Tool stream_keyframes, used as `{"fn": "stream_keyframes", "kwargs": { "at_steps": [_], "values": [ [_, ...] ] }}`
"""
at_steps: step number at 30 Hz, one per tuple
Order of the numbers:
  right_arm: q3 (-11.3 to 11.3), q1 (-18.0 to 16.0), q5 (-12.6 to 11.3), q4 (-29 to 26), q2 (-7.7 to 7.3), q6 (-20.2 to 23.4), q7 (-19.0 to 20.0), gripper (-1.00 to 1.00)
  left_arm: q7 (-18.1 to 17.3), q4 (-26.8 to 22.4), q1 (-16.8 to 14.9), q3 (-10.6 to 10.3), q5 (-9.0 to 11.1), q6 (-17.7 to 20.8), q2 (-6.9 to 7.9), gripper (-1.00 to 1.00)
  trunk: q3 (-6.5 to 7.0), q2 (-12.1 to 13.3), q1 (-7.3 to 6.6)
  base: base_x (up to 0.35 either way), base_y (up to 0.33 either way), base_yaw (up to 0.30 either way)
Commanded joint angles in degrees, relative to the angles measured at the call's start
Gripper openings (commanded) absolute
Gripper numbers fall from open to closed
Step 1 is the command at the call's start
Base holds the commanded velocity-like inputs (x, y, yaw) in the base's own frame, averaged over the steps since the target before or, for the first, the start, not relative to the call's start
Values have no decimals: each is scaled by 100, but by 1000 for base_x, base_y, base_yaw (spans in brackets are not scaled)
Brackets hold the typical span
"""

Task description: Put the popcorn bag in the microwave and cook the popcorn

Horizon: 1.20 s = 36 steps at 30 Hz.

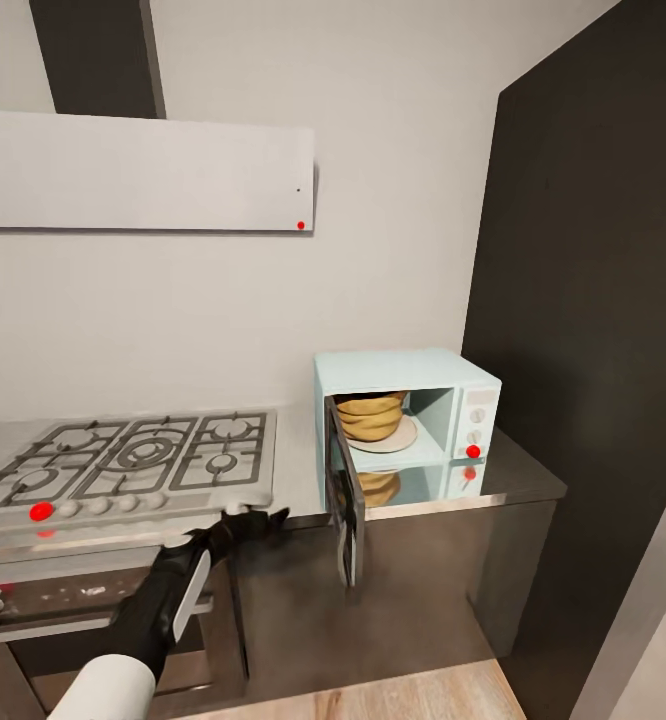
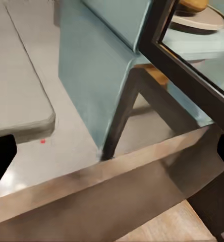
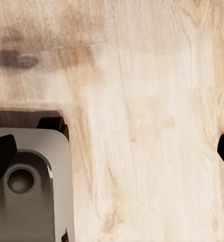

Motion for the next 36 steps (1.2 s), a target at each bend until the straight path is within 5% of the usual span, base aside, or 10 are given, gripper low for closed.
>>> {"fn": "stream_keyframes", "kwargs": {
  "at_steps": [1,10,16,22,36],
  "values": [
    [-29,-8,27,17,-1,-35,18,100,-38,-4,-5,5,-17,30,-10,100,-8,-5,1,0,0,0],
    [-59,-9,-64,25,63,-53,9,100,-25,6,-5,-41,-31,-7,2,100,-8,-5,1,0,0,-15],
    [-98,-1,-654,32,110,-78,-24,100,-12,34,-5,-46,-49,-73,13,100,-8,-5,1,0,0,-240],
    [-95,47,-701,34,121,-99,-26,100,-12,48,-5,-52,-263,-362,-8,100,-8,-5,1,0,0,-275],
    [-99,135,-703,34,121,-139,-26,100,-12,112,-5,-44,-288,-598,-95,100,-8,-5,1,0,0,-277]
  ]
}}
